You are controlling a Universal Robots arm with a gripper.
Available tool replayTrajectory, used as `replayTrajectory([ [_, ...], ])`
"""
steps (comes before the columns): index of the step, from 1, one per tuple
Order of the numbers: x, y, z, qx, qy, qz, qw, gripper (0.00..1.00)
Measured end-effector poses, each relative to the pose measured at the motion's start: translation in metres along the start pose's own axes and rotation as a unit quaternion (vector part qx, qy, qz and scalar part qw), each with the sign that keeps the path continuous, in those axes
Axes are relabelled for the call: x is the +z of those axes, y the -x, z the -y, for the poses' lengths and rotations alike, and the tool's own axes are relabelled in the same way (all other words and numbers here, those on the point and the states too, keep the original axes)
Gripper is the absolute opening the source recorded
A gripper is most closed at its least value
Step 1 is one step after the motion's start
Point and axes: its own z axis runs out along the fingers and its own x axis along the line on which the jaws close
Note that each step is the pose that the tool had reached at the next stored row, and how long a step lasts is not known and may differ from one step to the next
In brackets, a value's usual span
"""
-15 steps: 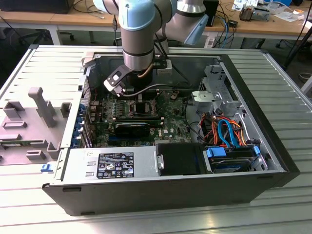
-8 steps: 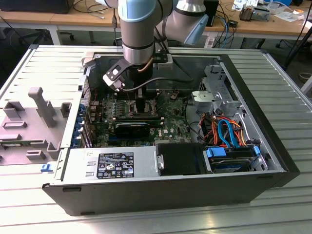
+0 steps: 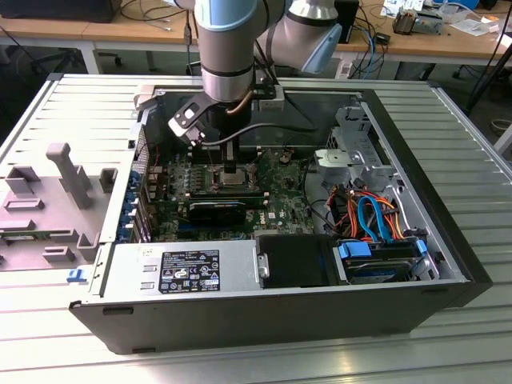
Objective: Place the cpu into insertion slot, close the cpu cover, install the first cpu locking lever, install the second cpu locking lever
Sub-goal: 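Place the cpu into insertion slot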
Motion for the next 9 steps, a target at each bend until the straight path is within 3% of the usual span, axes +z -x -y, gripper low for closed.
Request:
replayTrajectory([
  [6,-0.0113,-0.0002,-0.0003,0.0,0.0,0.0,1.0,0.11],
  [9,-0.0133,-0.0002,-0.0005,0.0,0.0,0.0,1.0,0.11],
])
